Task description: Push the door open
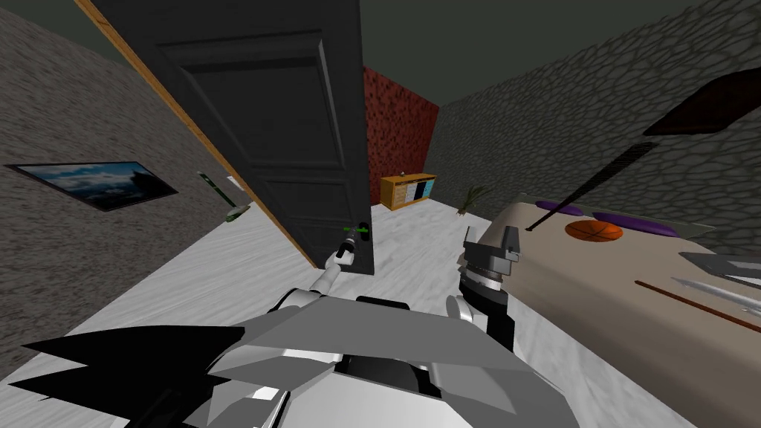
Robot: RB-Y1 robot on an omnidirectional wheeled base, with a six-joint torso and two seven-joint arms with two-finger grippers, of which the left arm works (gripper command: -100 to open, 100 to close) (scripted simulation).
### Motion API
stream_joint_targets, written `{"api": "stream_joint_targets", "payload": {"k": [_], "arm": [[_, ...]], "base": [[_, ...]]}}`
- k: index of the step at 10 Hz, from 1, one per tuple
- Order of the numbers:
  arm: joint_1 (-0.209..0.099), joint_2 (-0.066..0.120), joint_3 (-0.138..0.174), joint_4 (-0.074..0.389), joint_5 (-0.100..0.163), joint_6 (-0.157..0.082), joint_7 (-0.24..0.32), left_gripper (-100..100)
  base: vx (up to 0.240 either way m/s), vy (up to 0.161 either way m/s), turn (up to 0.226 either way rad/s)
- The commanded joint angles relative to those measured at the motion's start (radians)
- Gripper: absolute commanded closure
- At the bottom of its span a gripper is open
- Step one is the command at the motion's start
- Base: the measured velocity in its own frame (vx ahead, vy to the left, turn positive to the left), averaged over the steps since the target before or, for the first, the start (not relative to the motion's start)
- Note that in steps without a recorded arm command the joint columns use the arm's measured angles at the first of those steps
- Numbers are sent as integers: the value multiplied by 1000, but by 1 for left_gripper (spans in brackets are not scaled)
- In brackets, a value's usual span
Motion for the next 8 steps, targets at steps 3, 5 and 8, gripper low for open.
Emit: {"api": "stream_joint_targets", "payload": {"k": [3,5,8], "arm": [[4,3,22,1,4,3,-7,100],[2,10,46,6,9,1,-13,100],[1,17,80,14,15,-2,-22,100]], "base": [[130,-93,62],[147,-77,59],[191,-90,65]]}}
